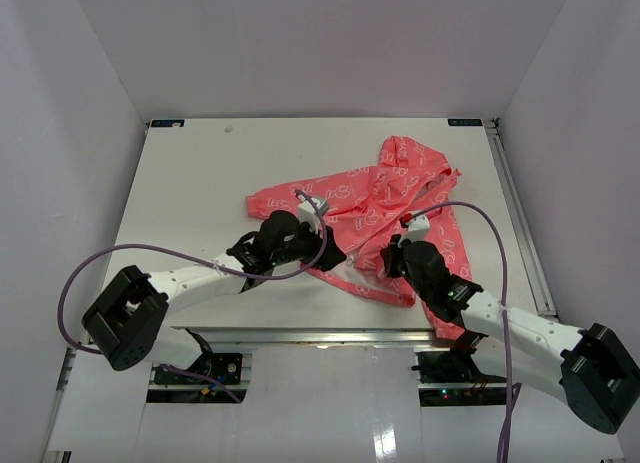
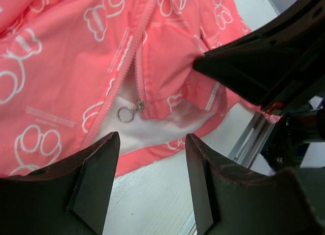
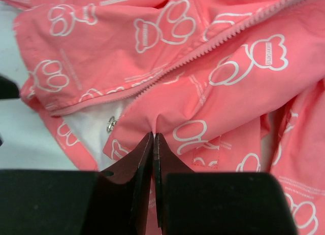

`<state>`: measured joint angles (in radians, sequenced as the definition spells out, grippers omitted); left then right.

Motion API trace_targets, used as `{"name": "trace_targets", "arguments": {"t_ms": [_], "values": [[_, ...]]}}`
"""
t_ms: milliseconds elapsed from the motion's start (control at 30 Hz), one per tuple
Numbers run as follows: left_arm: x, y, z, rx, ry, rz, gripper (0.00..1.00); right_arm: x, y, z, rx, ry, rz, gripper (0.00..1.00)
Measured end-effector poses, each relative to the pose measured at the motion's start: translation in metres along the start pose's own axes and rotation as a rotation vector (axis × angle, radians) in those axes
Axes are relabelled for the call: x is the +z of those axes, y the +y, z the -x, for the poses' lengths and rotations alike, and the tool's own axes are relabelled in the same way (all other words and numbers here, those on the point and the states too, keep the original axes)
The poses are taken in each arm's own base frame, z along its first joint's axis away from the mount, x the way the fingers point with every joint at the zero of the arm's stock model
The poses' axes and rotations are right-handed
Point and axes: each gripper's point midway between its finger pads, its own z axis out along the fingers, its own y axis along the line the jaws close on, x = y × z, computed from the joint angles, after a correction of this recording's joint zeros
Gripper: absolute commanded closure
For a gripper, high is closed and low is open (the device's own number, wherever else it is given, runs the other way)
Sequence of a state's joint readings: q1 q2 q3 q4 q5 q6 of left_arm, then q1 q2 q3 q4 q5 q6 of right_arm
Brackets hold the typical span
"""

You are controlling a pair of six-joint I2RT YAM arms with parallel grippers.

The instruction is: Zip up the jacket

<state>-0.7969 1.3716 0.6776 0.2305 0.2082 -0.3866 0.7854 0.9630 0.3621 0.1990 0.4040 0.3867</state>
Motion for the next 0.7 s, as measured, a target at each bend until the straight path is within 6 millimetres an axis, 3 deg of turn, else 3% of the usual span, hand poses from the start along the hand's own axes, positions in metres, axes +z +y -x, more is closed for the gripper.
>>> {"name": "trace_targets", "arguments": {"t_ms": [233,400,700], "values": [[0.018,-0.017,0.025,-0.029,0.021,-0.111,0.35,-0.021,0.012,0.009,-0.028,-0.114,0.143,0.89],[0.035,-0.016,0.016,-0.037,0.08,-0.143,0.35,-0.033,0.015,0.02,-0.031,-0.209,0.2,0.89],[0.053,-0.011,-0.013,-0.123,0.194,-0.262,0.36,-0.038,0.017,0.02,-0.044,-0.245,0.241,0.89]]}}
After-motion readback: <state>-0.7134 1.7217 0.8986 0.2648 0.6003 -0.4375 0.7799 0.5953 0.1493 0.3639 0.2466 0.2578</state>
